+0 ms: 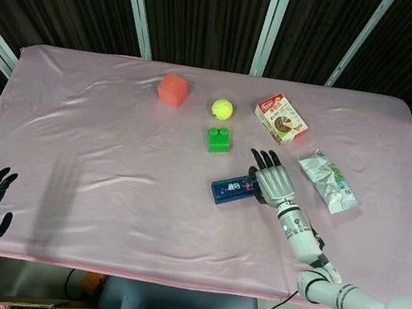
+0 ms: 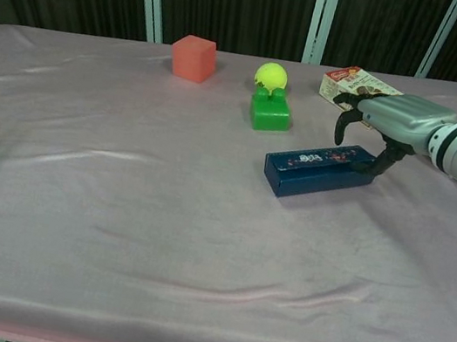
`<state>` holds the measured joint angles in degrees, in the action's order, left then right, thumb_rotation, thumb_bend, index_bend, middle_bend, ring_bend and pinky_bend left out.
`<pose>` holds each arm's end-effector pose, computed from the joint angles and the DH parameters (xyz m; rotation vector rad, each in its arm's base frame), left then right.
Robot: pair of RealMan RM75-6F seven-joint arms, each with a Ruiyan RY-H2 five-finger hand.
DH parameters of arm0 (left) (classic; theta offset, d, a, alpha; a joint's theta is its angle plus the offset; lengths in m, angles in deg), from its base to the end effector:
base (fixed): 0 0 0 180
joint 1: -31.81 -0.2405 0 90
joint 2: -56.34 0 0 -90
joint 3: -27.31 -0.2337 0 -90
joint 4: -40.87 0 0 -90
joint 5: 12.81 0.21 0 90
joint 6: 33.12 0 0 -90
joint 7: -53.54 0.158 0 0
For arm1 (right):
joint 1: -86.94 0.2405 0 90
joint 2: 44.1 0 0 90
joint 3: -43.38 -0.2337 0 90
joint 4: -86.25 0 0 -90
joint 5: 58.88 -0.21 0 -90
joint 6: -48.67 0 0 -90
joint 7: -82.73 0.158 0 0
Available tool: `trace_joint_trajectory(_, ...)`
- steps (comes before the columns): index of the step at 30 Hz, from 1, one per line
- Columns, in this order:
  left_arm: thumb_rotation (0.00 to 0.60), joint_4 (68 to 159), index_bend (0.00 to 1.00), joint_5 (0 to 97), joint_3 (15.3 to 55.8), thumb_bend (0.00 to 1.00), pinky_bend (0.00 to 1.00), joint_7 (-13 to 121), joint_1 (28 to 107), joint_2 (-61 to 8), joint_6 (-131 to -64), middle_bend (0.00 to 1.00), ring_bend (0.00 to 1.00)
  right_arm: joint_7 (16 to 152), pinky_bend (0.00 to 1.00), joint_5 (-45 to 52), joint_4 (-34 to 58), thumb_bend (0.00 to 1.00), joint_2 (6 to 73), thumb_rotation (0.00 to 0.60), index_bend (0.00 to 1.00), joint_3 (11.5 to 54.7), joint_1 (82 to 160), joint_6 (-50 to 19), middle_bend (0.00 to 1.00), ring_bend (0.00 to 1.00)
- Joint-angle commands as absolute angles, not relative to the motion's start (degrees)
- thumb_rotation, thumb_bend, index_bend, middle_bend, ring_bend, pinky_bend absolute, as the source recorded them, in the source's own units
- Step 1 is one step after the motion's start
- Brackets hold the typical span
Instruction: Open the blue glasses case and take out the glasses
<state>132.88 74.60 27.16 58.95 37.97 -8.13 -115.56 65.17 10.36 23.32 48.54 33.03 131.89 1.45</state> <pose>-0.2911 0.1882 0.1321 -1.5063 -0.8741 -0.8030 -0.1765 -0.3939 -0.0184 1.8960 -0.7276 0.7106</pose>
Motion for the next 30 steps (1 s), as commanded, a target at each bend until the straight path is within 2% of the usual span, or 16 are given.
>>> trace_joint_trajectory(1,0.600,132.9,0.00,74.6,27.1,0.44,0.00,59.1,38.0,-8.2,-115.4,0.01,0.00,64.7,0.00,9.5,24.4,0.49,49.4,0.600,0.56,32.4,132.7,2.1,0.09,0.05)
trace_joint_trajectory(10,0.600,132.9,0.00,73.7,27.5,0.44,0.00,59.1,37.9,-8.2,-115.6,0.02,0.00,61.4,0.00,4.7,28.6,0.49,54.0,0.600,0.56,28.8,137.2,4.4,0.09,0.05)
trace_joint_trajectory(16,0.600,132.6,0.00,73.0,27.9,0.44,0.00,58.8,38.0,-8.1,-115.3,0.02,0.00,56.5,0.00,-0.8,37.2,0.49,59.5,0.600,0.55,26.3,141.7,6.9,0.09,0.05)
trace_joint_trajectory(18,0.600,132.5,0.00,72.7,28.1,0.44,0.00,58.7,38.0,-8.2,-115.3,0.02,0.00,55.4,0.00,-2.1,40.6,0.49,61.5,0.600,0.51,25.4,143.1,6.8,0.09,0.05)
trace_joint_trajectory(22,0.600,132.4,0.00,72.4,28.3,0.44,0.00,58.6,38.0,-8.2,-115.3,0.02,0.00,56.9,0.00,-1.3,44.3,0.49,63.6,0.600,0.34,24.1,144.7,4.4,0.10,0.05)
trace_joint_trajectory(26,0.600,132.5,0.00,72.6,28.2,0.44,0.00,58.6,38.1,-8.3,-115.2,0.02,0.00,61.3,0.00,1.6,41.9,0.49,62.0,0.600,0.25,24.2,144.4,2.7,0.10,0.05)
trace_joint_trajectory(30,0.600,132.5,0.00,73.1,28.0,0.44,0.00,58.6,38.0,-8.3,-115.4,0.02,0.00,65.1,0.00,5.8,33.0,0.49,57.1,0.600,0.29,26.6,141.9,1.1,0.10,0.05)
